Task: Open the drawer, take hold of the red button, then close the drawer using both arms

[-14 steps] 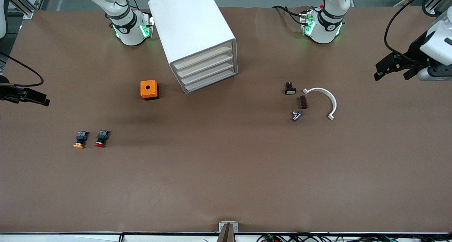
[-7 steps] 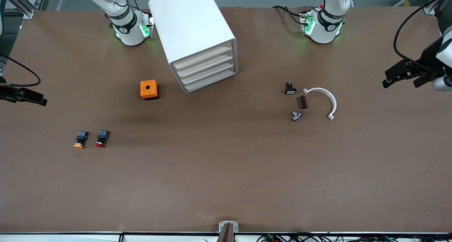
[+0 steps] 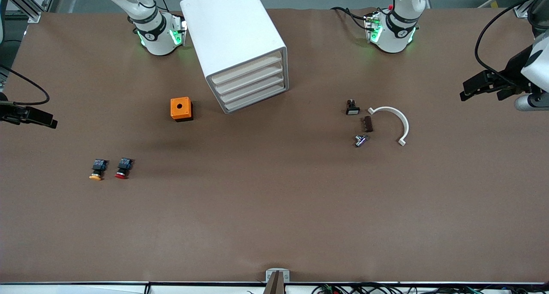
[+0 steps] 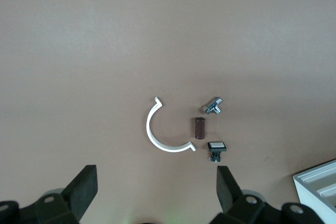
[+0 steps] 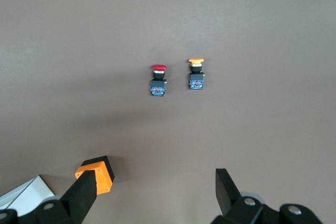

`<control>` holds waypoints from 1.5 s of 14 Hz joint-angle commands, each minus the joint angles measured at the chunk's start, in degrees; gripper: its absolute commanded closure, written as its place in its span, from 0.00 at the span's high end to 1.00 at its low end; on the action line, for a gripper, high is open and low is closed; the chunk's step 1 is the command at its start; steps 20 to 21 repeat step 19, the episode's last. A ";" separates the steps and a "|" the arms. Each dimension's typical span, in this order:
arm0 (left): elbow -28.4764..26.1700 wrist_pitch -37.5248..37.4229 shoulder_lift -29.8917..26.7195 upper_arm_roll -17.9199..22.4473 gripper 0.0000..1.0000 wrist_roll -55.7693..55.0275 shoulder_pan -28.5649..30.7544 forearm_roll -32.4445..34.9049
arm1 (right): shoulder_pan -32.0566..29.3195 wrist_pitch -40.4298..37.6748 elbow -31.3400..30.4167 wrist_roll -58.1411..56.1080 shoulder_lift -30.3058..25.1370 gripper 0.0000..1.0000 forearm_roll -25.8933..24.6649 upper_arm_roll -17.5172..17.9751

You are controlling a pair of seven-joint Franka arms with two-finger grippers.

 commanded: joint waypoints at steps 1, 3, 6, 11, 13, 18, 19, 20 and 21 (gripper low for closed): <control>1.83 -1.35 0.63 -0.36 1.00 0.46 0.21 1.36 | -0.88 -0.90 1.04 -0.68 0.10 1.00 0.64 0.68; 1.92 -1.35 0.63 -0.36 1.00 0.28 0.04 1.36 | -0.88 -0.90 1.04 -0.76 0.10 1.00 0.64 0.68; 2.01 -1.35 0.63 -0.36 1.00 0.19 0.12 1.45 | -0.97 -0.99 0.78 -0.85 -0.08 1.00 0.64 0.68; 2.10 -1.26 0.71 -0.53 1.00 0.54 -0.23 3.47 | -0.97 -1.51 0.43 -0.85 -0.34 1.00 0.73 0.68; 2.10 -1.26 0.71 -0.62 1.00 0.54 -0.23 3.47 | -0.88 -2.04 0.43 -0.85 -0.43 1.00 0.73 0.68; 2.10 -1.26 0.71 -0.62 1.00 0.28 -0.23 3.47 | -0.80 -1.34 0.78 -0.77 -0.17 1.00 0.82 0.77; 2.10 -1.26 0.71 -0.62 1.00 0.19 -0.23 3.47 | -0.80 -1.25 1.04 -0.42 0.01 1.00 0.82 0.77; 2.10 -1.26 0.71 -0.62 1.00 0.19 -0.23 3.47 | -0.80 -1.25 1.04 -0.42 0.01 1.00 0.82 0.77; 2.10 -1.26 0.71 -0.62 1.00 0.19 -0.23 3.47 | -0.80 -1.25 1.04 -0.42 0.01 1.00 0.82 0.77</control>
